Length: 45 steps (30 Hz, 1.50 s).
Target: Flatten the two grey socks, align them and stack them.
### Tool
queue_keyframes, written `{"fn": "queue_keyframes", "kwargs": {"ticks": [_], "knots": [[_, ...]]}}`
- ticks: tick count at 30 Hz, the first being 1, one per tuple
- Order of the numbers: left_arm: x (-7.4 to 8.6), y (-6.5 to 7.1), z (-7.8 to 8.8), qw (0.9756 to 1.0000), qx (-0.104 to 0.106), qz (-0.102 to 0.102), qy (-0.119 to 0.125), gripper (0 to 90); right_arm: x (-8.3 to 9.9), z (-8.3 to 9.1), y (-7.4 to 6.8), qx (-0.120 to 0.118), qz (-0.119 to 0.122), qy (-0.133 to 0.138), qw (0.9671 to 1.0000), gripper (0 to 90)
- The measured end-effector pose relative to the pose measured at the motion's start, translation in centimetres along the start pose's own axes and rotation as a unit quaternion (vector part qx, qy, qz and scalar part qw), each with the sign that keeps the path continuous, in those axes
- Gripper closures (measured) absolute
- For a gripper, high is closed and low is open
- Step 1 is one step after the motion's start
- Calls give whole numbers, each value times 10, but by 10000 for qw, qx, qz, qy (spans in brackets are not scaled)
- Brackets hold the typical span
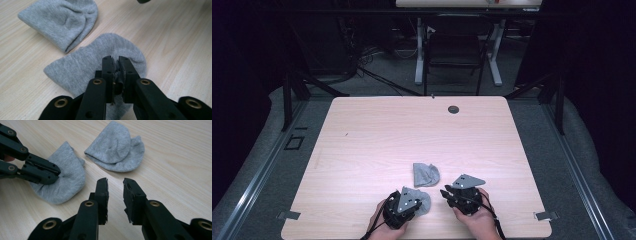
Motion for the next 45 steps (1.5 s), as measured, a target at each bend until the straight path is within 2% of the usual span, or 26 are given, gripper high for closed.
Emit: {"fn": "queue_keyframes", "kwargs": {"ticks": [8, 15, 19, 25, 32, 45], "knots": [[-6, -9, 15, 9993, 2, 213, 293, 868, 0, -4, -6, -125, 77, -59, 9999, 745], [-10, -16, 26, 9982, -41, 327, 496, 873, 0, -12, -17, -343, 110, -170, 9992, 847], [-9, -19, 28, 9973, 4, 424, 597, 873, 0, -21, -26, -546, 200, -281, 9979, 896], [-8, -21, 27, 9972, -17, 453, 597, 873, -4, -32, -36, -757, 451, -514, 9948, 900], [-8, -20, 26, 9973, 18, 440, 587, 873, -8, -44, -40, -920, 195, -431, 9946, 900], [-8, -21, 25, 9971, 20, 464, 602, 873, -5, -53, -43, -987, 169, -382, 9942, 898]]}}
Point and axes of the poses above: each handheld gripper's, and its own axes: z roughly backward along the jaws, x roughly out of its underside, y roughly to its right, the point moved 4 cm from there along -z, roughly forward along the jaws, and after that the axes turned 3 degrees about -z, right-handed, at the moved point
